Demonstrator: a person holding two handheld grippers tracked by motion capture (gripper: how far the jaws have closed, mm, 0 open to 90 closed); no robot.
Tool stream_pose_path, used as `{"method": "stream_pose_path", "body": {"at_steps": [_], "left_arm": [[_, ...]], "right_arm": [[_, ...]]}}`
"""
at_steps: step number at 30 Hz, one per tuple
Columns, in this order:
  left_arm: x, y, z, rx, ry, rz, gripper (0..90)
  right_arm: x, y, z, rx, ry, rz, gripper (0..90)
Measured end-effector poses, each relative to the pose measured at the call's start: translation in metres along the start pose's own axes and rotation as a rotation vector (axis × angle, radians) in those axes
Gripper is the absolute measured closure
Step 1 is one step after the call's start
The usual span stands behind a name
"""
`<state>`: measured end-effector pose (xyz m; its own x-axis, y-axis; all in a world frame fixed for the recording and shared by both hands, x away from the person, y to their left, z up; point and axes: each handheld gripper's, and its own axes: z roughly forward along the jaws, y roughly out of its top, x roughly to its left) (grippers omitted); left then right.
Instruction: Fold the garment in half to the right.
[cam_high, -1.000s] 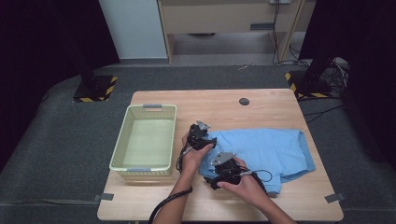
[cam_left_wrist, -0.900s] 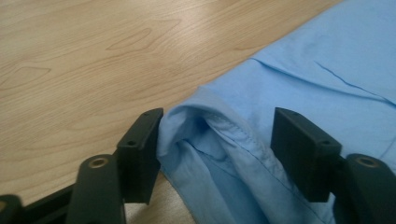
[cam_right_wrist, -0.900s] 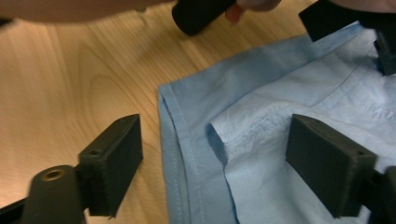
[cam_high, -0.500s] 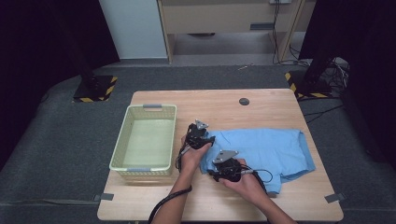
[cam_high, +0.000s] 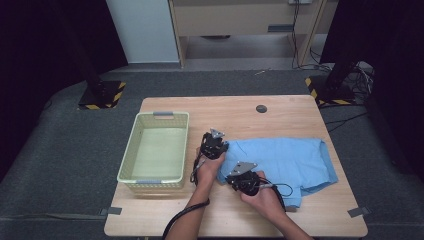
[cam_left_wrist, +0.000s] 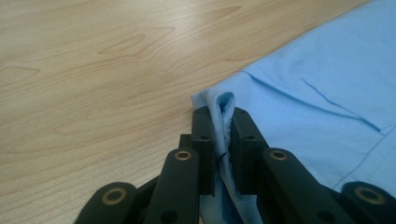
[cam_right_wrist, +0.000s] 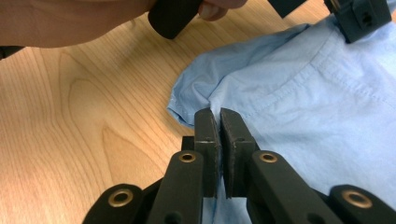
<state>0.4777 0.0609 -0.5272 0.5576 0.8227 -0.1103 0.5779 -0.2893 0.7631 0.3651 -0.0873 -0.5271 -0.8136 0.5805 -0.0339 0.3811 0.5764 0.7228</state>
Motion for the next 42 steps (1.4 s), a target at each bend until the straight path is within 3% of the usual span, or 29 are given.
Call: {"method": "stream_pose_path", "body": {"at_steps": [8, 17, 24, 32, 42], "left_arm": [[-0.021, 0.023, -0.026, -0.04, -0.022, 0.054, 83.4], [-0.03, 0.041, -0.056, -0.053, -0.031, 0.062, 83.6], [-0.027, 0.047, -0.071, -0.068, -0.031, 0.064, 83.6], [-0.016, 0.053, -0.089, -0.066, -0.018, 0.059, 83.5], [-0.003, 0.062, -0.114, -0.074, 0.002, 0.055, 83.4]], "right_arm": [[0.002, 0.003, -0.035, -0.053, -0.014, 0.017, 87.7], [0.008, 0.019, -0.075, -0.104, -0.013, 0.019, 87.8], [0.013, 0.029, -0.08, -0.109, 0.005, 0.005, 87.8], [0.022, 0.053, -0.083, -0.113, 0.017, -0.019, 87.8], [0.031, 0.078, -0.085, -0.146, 0.043, -0.012, 87.7]]}}
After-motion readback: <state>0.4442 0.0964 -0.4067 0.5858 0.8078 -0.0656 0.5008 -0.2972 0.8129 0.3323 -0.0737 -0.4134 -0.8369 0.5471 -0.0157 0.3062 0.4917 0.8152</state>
